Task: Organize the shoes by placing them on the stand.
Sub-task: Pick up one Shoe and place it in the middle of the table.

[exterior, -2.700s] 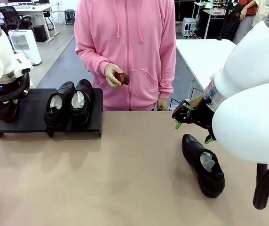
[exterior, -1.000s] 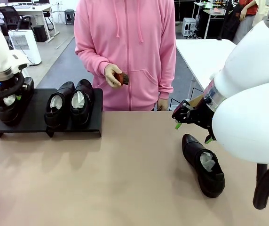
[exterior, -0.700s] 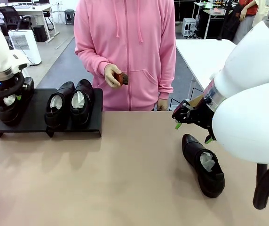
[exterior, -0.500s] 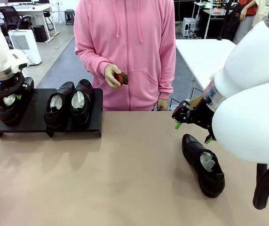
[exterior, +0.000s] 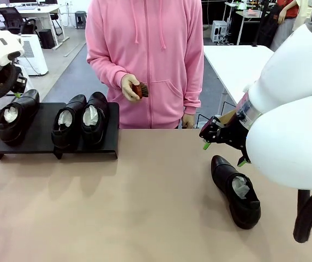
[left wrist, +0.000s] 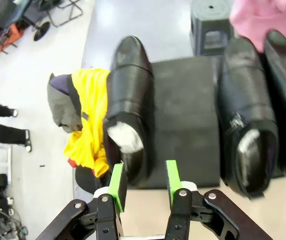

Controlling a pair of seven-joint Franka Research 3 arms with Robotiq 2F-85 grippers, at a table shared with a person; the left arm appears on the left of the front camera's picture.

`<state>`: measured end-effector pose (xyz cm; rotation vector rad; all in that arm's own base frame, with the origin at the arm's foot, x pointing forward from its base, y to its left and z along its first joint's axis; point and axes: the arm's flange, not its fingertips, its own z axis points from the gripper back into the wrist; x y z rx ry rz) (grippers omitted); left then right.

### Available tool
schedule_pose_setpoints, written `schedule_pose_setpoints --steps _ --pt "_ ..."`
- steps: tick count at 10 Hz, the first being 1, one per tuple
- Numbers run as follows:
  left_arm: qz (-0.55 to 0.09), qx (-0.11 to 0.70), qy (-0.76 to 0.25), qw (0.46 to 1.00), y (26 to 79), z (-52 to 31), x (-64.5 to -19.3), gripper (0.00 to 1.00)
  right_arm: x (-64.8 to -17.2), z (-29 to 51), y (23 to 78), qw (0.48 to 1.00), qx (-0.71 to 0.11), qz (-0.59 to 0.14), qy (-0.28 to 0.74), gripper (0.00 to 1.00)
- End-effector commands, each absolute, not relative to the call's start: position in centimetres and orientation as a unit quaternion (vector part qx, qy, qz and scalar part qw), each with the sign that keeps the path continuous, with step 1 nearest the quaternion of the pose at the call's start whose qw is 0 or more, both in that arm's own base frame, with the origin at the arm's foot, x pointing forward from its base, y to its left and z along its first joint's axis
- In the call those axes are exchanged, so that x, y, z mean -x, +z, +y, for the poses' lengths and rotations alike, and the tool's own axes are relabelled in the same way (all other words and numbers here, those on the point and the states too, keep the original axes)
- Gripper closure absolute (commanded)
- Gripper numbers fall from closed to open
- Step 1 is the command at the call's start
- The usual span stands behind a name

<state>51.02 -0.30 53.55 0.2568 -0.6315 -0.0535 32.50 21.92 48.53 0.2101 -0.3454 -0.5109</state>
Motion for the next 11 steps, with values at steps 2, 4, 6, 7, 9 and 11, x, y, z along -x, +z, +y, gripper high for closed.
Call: schedule_pose_setpoints --steps 2,4,6,7,9,11 --pt "-0.237 -0.080 -0.082 0.965 54.9 -1.5 -47.3 0.56 -32.9 21.9 48.7 0.949 -0.113 -0.170 -0.241 0.00" --pt "-0.099 -0.046 -0.159 0.981 54.2 -3.7 -45.5 0.56 -32.5 21.9 48.5 0.947 -0.103 -0.170 -0.251 0.00" --pt "-0.031 -0.015 -0.192 0.981 52.5 -5.3 -44.1 0.56 -33.1 21.1 47.8 0.959 -0.111 -0.154 -0.211 0.00" --pt "-0.021 0.003 -0.204 0.979 51.8 -5.9 -43.4 0.56 -33.6 20.1 47.5 0.966 -0.100 -0.159 -0.175 0.00" --pt "-0.014 0.040 -0.198 0.979 51.3 -5.6 -43.4 0.56 -36.1 16.6 44.7 0.983 -0.081 -0.134 -0.093 0.00" --pt "-0.009 0.012 -0.199 0.980 50.7 -6.3 -42.7 0.56 -37.4 15.9 42.1 0.994 -0.044 -0.097 -0.039 0.00"
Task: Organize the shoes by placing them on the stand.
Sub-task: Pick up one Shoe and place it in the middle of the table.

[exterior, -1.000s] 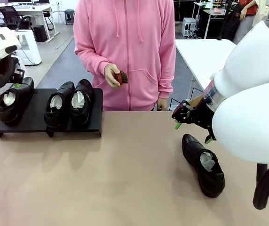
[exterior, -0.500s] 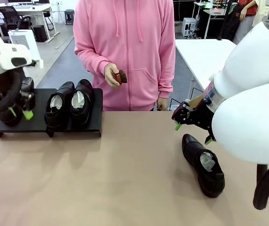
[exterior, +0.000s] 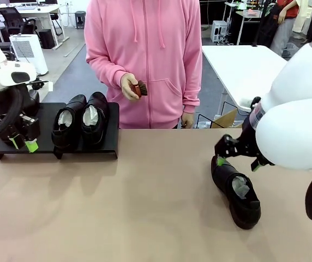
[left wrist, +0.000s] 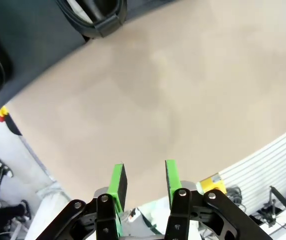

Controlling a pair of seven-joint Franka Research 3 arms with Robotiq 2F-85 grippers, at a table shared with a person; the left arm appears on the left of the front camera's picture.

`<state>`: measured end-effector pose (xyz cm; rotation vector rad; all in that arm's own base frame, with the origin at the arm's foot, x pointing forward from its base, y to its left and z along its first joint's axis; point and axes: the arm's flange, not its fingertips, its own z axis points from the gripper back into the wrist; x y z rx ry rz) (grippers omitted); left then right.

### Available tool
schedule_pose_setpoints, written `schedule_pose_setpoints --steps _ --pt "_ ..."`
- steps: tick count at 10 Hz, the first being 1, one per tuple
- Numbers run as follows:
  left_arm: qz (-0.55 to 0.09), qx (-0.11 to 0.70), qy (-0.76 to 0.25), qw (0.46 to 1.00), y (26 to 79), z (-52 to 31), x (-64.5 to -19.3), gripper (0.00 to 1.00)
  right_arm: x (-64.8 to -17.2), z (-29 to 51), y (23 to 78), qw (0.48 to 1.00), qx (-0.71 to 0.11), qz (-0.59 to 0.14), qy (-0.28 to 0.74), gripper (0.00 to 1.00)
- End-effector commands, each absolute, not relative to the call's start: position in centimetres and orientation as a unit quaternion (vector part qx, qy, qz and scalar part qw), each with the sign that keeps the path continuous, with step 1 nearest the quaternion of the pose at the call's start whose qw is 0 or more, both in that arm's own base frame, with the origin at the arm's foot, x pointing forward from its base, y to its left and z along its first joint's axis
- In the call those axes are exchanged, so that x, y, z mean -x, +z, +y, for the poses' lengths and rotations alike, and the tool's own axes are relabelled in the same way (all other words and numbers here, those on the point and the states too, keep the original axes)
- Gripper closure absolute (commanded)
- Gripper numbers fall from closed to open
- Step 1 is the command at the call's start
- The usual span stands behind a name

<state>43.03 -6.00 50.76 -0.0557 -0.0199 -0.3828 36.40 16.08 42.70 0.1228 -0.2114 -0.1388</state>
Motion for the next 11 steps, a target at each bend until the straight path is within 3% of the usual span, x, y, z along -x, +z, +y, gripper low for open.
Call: schedule_pose_setpoints --steps 1,8,11 --pt "-0.009 0.012 -0.199 0.980 50.7 -6.3 -42.7 0.56 -37.4 16.5 40.9 0.996 -0.045 -0.077 -0.017 0.00" --pt "-0.009 0.012 -0.199 0.980 50.7 -6.3 -42.7 0.56 -36.6 19.4 36.1 0.999 -0.044 0.013 0.029 0.00" --pt "-0.009 0.012 -0.199 0.980 50.7 -6.3 -42.7 0.56 -37.2 20.1 34.6 0.999 -0.027 -0.007 0.036 0.00"
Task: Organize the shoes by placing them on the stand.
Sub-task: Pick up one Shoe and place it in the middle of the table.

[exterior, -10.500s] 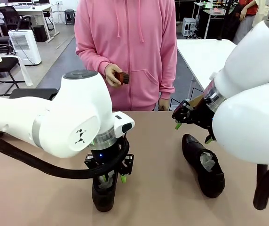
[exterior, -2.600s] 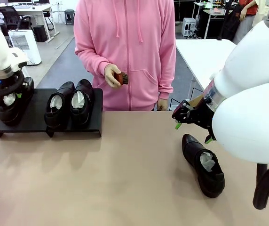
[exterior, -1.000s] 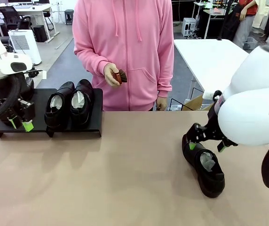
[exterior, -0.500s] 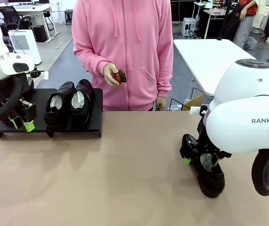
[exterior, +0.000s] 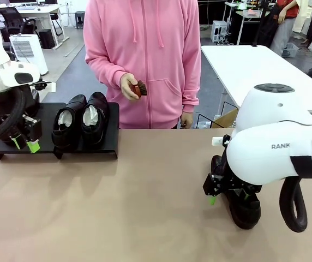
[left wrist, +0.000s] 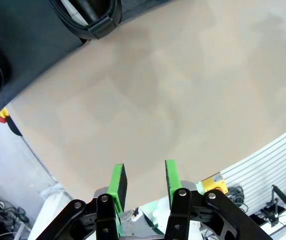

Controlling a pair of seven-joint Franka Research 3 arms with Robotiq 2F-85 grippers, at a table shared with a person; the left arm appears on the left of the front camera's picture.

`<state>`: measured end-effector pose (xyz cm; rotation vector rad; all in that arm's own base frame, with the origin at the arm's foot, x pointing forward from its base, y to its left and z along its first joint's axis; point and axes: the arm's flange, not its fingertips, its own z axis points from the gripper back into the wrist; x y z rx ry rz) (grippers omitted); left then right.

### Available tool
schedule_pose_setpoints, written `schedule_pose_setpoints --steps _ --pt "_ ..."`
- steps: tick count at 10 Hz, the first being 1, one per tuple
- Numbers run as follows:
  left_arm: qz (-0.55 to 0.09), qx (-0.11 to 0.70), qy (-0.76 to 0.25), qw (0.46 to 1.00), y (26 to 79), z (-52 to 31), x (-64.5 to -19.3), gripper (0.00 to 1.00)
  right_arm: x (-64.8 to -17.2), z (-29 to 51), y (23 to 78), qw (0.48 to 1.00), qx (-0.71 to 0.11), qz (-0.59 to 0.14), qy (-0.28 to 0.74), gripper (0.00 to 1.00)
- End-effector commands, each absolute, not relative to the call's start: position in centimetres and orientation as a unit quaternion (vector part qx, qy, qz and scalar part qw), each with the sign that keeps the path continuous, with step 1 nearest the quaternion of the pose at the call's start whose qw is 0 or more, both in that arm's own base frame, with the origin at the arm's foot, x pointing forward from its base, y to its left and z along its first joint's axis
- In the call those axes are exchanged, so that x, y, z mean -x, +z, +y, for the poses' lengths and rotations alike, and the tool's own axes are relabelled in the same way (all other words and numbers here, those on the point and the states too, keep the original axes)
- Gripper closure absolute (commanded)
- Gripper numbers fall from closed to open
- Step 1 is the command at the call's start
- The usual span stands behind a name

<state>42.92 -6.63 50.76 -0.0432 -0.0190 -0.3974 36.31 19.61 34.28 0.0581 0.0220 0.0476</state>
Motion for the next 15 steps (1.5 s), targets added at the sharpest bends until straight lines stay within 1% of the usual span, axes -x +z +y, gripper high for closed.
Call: schedule_pose_setpoints --steps 1,2,6,7,9,12,13,15 --pt "-0.009 0.012 -0.199 0.980 50.7 -6.3 -42.7 0.56 -37.3 20.1 34.5 0.999 -0.021 -0.018 0.036 0.00" --pt "-0.009 0.012 -0.199 0.980 50.7 -6.3 -42.7 0.56 -37.4 19.9 34.4 0.999 -0.017 -0.027 0.033 0.16" --pt "-0.009 0.012 -0.199 0.980 50.7 -6.3 -42.7 0.56 -37.8 19.4 34.1 0.999 0.007 -0.029 0.014 0.92" --pt "-0.009 0.012 -0.199 0.980 50.7 -6.3 -42.7 0.56 -37.9 19.3 34.0 0.999 0.016 -0.029 0.010 1.00" --pt "-0.009 0.012 -0.199 0.980 50.7 -6.3 -42.7 0.56 -38.0 19.1 33.7 0.999 0.041 -0.026 0.005 1.00" --pt "-0.009 0.012 -0.199 0.980 50.7 -6.3 -42.7 0.56 -37.8 18.9 35.1 0.998 0.045 -0.033 -0.010 1.00" --pt "-0.009 0.012 -0.199 0.980 50.7 -6.3 -42.7 0.56 -37.4 19.3 36.4 0.998 0.035 -0.039 -0.020 1.00" --pt "-0.009 0.012 -0.199 0.980 50.7 -6.3 -42.7 0.56 -36.1 22.6 41.9 0.993 0.009 -0.086 -0.079 1.00"
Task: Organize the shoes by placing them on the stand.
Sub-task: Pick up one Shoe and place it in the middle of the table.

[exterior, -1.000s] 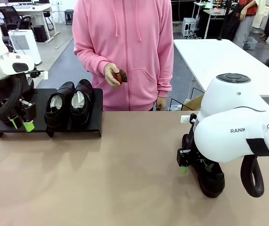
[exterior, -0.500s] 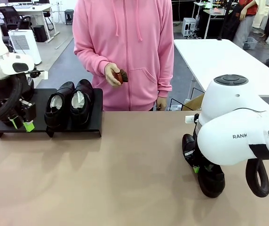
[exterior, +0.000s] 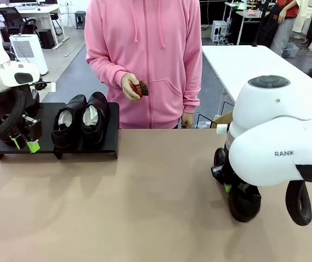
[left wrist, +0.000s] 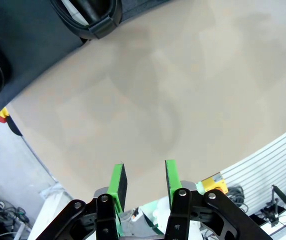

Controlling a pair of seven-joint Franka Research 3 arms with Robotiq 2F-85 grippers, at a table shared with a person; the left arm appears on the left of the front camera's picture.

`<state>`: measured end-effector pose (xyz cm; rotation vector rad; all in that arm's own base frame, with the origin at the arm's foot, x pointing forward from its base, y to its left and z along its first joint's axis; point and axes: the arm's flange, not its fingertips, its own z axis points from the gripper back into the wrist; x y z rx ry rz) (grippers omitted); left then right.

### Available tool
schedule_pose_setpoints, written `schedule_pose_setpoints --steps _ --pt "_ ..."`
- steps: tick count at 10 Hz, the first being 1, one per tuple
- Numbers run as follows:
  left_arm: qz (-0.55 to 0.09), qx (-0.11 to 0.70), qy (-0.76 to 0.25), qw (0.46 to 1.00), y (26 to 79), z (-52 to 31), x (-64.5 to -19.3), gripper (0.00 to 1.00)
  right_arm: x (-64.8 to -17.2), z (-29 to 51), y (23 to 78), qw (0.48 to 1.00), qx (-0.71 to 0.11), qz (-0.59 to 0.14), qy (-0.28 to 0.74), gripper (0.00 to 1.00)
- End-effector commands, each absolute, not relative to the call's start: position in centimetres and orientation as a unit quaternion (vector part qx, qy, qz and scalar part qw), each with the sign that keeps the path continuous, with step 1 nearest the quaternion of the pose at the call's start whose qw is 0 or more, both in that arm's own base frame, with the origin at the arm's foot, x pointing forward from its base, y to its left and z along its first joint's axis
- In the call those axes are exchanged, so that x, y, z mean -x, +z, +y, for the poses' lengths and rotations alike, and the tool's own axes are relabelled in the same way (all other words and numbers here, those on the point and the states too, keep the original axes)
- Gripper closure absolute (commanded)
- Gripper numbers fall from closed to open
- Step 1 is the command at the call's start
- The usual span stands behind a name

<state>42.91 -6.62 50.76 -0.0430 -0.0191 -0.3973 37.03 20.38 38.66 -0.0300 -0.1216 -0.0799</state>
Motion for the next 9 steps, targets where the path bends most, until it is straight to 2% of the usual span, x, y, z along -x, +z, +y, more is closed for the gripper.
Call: schedule_pose_setpoints --steps 1,3,6,9 --pt "-0.009 0.012 -0.199 0.980 50.7 -6.3 -42.7 0.56 -35.2 25.0 44.2 0.991 -0.004 -0.097 -0.089 1.00" --pt "-0.009 0.012 -0.199 0.980 50.7 -6.3 -42.7 0.56 -33.9 30.9 45.9 0.994 -0.016 -0.086 -0.064 1.00" --pt "-0.009 0.012 -0.199 0.980 50.7 -6.3 -42.7 0.56 -33.8 39.6 43.1 0.996 -0.023 -0.066 -0.063 1.00" --pt "-0.009 0.012 -0.199 0.980 50.7 -6.3 -42.7 0.56 -33.7 43.2 40.2 0.994 -0.036 -0.081 -0.061 1.00"
